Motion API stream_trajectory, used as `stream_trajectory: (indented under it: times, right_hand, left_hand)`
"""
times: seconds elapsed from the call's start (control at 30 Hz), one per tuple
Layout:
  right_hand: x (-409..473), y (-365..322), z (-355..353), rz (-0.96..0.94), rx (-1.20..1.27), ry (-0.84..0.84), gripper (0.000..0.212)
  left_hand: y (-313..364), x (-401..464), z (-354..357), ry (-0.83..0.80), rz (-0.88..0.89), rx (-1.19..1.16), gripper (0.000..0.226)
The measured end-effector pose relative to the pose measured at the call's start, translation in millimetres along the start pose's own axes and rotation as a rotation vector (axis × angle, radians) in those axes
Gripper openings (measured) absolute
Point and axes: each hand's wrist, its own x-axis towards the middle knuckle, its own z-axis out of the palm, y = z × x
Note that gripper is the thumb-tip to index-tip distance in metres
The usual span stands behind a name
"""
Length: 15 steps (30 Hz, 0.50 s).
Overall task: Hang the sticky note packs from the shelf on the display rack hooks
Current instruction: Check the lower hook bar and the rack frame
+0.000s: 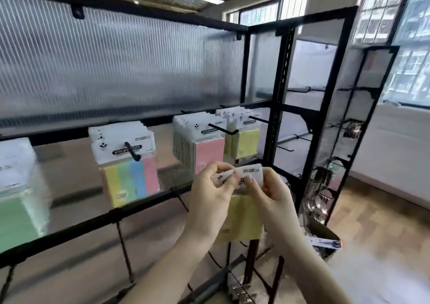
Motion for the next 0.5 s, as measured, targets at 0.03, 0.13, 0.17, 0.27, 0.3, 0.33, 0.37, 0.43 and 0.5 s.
stream_trajectory:
  times: [0.03, 0.13, 0.17, 0.27, 0.3, 0.33, 0.37, 0.43, 0.5]
  right_hand:
    - [10, 3, -10, 0.004, -0.003, 0.005, 0.009]
    - [35, 11, -37, 0.021, 0.029, 0.022, 0.007]
    - [43, 13, -45, 0.026, 0.033, 0.041, 0.009]
    - [69, 19, -62, 0.035, 0.018, 0.095, 0.019]
    - [77, 20, -66, 0.033, 0.016, 0.102, 0.022]
    - [85, 22, -69, 0.028, 0.018, 0.109, 0.025]
    - [93, 23, -72, 0.018, 0.017, 0.117, 0.029]
    - [106, 25, -77, -0.014, 0.003, 0.128, 0.034]
    - [117, 27, -79, -0.041, -0.010, 0.134, 0.036]
  left_hand:
    - [1, 6, 11, 0.003, 0.005, 0.010, 0.005]
    - [5, 26, 41, -0.006, 0.052, 0.086, 0.007]
    - [6, 33, 51, -0.003, 0.061, 0.113, 0.008]
    - [10, 52, 79, -0.002, 0.029, 0.107, 0.010]
    - [11, 58, 86, -0.003, 0.009, 0.099, 0.012]
    - [12, 63, 92, -0.004, -0.012, 0.088, 0.015]
    - [13, 69, 97, -0.002, -0.030, 0.078, 0.019]
    - [15, 79, 103, 0.023, -0.057, 0.076, 0.024]
    - [16, 89, 108, 0.067, -0.068, 0.083, 0.018]
